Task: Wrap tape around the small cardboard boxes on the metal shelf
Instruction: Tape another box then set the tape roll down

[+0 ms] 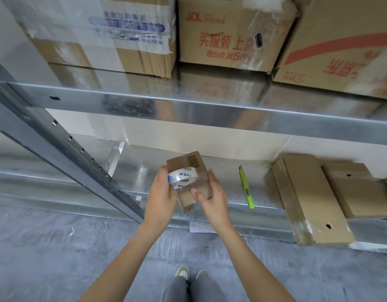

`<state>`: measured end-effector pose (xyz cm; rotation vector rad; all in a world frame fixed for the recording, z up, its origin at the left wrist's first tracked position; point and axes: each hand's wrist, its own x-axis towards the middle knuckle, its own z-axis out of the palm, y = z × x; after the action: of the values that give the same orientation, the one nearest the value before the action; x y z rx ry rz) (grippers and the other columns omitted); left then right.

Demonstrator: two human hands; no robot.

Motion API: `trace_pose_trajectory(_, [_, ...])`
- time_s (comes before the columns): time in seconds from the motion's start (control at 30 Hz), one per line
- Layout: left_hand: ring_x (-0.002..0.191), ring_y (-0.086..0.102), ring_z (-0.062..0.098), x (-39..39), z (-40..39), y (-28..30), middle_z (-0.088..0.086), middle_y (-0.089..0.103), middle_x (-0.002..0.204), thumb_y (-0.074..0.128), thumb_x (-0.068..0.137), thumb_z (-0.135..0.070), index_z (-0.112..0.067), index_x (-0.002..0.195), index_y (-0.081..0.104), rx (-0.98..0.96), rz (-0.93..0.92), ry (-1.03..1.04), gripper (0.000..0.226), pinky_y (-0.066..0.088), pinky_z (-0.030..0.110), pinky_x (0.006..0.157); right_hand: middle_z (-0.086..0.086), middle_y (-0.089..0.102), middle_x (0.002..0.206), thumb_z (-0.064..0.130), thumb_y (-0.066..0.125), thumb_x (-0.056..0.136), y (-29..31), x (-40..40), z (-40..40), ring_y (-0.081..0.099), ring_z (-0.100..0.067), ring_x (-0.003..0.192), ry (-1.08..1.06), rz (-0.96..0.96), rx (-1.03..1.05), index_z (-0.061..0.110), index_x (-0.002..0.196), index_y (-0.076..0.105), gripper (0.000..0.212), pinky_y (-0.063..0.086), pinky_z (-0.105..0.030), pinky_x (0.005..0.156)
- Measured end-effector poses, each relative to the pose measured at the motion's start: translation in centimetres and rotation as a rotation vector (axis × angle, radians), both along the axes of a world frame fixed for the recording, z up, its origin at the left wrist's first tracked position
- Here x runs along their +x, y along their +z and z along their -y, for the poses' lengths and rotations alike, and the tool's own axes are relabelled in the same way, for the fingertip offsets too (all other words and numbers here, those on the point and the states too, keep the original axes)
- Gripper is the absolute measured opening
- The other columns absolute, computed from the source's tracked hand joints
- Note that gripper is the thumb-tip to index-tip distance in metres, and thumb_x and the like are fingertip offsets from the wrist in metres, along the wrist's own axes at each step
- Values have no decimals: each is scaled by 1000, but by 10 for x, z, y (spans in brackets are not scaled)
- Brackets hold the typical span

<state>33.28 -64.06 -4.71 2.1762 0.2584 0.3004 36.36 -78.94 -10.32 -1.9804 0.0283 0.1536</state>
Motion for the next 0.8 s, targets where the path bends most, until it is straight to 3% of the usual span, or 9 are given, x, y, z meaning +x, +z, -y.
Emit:
trace_pose_trajectory(0.1, [80,51,27,-15,-14,1,4,52,107,45,77,15,-14,115,49,328,16,46,48,39,35,51,11,41,149,39,74,82,0,0,-1,36,5,130,0,-11,9,29,150,30,81,31,-13,104])
trace_pose_trajectory(0.17, [74,49,29,-21,-24,0,10,53,108,49,69,21,-11,115,54,479,-29,54,55,34,32,47,11,40,150,39,74,82,0,0,-1,35,4,131,-7,-19,19,30,150,30,81,30,-15,105])
trace_pose_trajectory(0.23, [71,43,28,-24,-31,-5,13,51,110,51,67,22,-9,117,56,546,-118,66,59,33,33,48,11,40,150,39,73,82,0,0,-1,35,5,130,-5,-22,19,29,150,31,81,29,-15,106])
trace_pose_trajectory(0.33, [72,41,27,-28,-34,-21,14,48,109,47,70,21,-9,120,53,493,-201,78,58,35,36,52,10,42,149,39,73,83,0,1,-1,38,1,132,-6,-31,20,28,150,30,81,32,-21,109])
trace_pose_trajectory(0.4, [73,44,28,-26,-35,-33,12,46,111,43,74,22,-9,123,49,336,-168,109,58,38,37,55,9,43,148,39,74,83,1,2,-1,41,-6,133,-10,-41,30,29,150,31,81,35,-28,111])
trace_pose_trajectory(0.5, [95,48,20,-17,-35,-42,9,46,120,41,86,18,-7,134,41,-109,-156,313,54,42,32,81,9,42,149,43,72,83,1,1,0,40,-6,135,4,-37,31,29,151,29,82,35,-30,112])
trace_pose_trajectory(0.6, [96,57,20,-8,-24,-48,13,56,117,54,94,4,-12,120,47,-915,-227,572,31,47,28,81,8,31,156,55,63,85,2,0,3,30,-6,141,74,12,-103,28,153,21,84,31,-26,111])
trace_pose_trajectory(0.67, [100,60,21,-7,-14,-54,10,63,111,58,96,-6,-14,105,56,-1339,-364,521,13,47,30,81,6,18,161,64,50,88,2,3,6,18,-8,146,142,80,-326,23,155,14,87,25,-30,116])
trace_pose_trajectory(0.8, [112,57,28,-5,5,-63,-1,64,116,53,101,-28,-15,108,61,-1485,-499,472,17,49,48,86,1,2,163,67,25,92,6,7,7,-3,-10,149,238,174,-706,15,155,6,85,1,-38,121])
